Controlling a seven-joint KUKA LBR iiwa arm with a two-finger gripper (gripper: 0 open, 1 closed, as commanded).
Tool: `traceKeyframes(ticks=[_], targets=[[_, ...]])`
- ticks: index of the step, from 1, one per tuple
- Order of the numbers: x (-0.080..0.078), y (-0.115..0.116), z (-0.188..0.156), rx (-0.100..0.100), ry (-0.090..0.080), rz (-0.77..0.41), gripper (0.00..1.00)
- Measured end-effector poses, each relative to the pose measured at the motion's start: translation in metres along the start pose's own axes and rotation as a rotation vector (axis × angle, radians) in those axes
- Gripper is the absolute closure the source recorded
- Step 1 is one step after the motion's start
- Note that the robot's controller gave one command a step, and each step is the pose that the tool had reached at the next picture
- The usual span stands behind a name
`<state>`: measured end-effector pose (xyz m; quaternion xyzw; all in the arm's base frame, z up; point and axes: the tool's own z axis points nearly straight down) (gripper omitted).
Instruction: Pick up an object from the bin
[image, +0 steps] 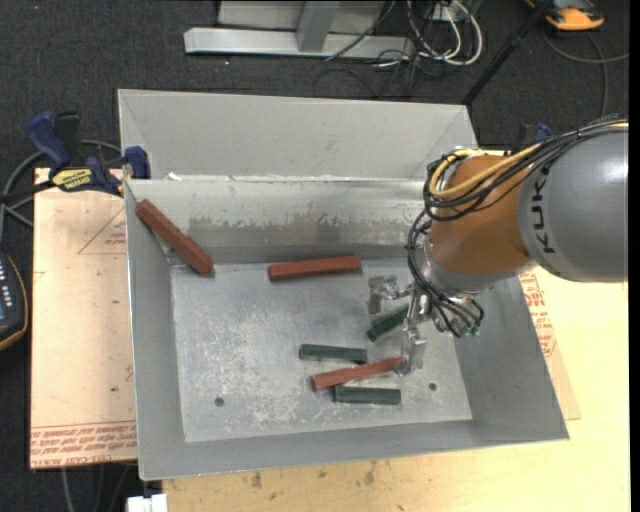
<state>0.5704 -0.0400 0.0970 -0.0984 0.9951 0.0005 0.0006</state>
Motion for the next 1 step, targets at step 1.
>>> traceKeyframes(ticks=[1], targets=[[-0.0690, -0.0424, 0.0272, 0.002, -0.003, -0.191, 0.00]])
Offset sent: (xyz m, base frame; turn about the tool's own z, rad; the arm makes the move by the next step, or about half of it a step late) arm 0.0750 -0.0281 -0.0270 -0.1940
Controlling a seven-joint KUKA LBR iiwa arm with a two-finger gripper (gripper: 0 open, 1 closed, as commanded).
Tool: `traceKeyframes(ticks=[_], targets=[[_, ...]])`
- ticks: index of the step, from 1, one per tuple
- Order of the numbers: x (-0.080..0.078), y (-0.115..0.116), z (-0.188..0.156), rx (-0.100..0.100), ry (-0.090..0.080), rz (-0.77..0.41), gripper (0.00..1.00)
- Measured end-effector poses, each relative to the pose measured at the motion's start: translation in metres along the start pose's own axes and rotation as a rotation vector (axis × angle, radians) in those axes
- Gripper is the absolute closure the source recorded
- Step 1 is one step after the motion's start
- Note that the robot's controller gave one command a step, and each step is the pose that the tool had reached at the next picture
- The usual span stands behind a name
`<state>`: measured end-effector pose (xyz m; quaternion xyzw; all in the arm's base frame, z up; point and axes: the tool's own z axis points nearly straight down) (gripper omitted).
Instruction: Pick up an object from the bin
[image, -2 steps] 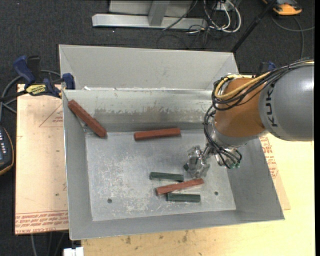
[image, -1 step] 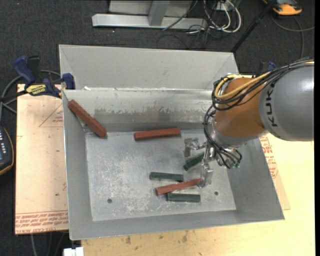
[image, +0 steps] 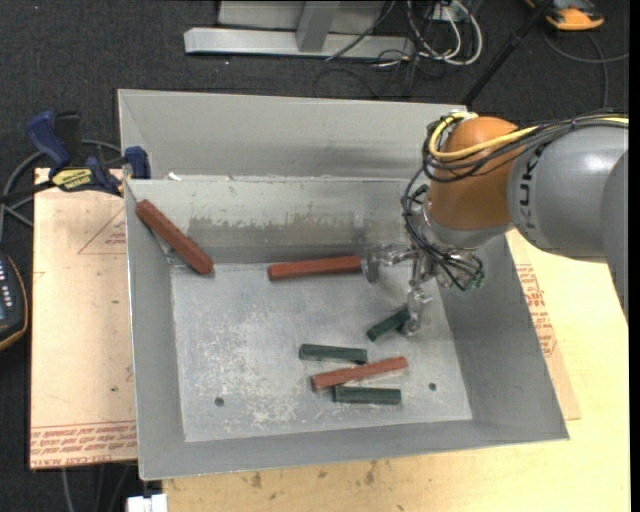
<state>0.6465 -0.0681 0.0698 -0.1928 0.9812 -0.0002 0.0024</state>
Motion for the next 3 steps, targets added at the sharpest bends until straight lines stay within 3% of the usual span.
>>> traceKeyframes(ticks=[1, 2, 3], targets=[[0.000, 0.000, -0.001, -0.001, -0.001, 0.000, 1.00], [0.043, 0.024, -0.129, 0.003, -0.005, -0.056, 1.00], [0.066, 0.032, -0.184, 0.002, -0.003, -0.185, 1.00]])
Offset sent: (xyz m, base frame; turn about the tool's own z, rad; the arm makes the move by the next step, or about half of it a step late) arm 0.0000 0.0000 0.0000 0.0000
